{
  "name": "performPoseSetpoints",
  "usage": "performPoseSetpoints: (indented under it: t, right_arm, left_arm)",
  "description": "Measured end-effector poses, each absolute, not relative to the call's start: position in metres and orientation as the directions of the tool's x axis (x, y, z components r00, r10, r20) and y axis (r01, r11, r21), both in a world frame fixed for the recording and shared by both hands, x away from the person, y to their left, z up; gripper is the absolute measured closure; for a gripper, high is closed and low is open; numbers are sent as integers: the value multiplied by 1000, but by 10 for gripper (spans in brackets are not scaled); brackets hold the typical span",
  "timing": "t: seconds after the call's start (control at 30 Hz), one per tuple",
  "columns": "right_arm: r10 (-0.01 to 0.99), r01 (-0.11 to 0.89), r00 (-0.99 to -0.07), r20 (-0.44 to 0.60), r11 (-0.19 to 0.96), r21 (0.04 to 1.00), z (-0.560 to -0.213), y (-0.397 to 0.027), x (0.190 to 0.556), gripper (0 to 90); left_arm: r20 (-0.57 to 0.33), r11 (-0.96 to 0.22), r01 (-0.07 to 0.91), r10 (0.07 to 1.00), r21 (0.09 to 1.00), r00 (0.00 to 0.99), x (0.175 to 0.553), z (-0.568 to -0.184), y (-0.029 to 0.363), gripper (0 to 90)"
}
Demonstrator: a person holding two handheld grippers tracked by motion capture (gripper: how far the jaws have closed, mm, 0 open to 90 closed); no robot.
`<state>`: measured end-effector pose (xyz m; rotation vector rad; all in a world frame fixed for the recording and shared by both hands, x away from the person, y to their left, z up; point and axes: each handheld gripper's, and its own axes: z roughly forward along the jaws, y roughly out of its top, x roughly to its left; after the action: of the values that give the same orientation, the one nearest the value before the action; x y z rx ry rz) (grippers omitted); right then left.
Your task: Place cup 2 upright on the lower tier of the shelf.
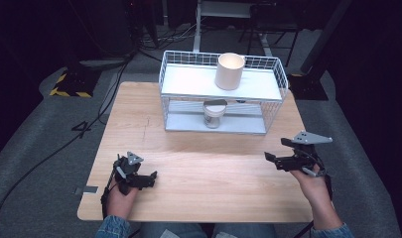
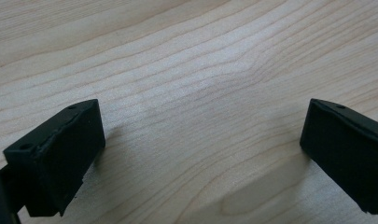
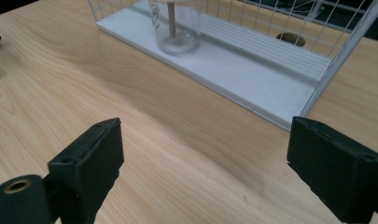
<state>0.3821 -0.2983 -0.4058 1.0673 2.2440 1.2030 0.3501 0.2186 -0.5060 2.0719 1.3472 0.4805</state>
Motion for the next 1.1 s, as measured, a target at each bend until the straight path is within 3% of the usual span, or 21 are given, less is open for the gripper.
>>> performPoseSetpoints:
  t: [0.57,1.1]
  right_arm:
    - [782,514,-620,62,345,786,-459,-295,373,110]
    - [799,539,-601,24,384,750,-488,-290,369,111]
  left_arm:
    - [-28,-293,686,909,665,415,350,-506,219,3]
    - [-28,-294,686,908,666,417,350,-506,218,3]
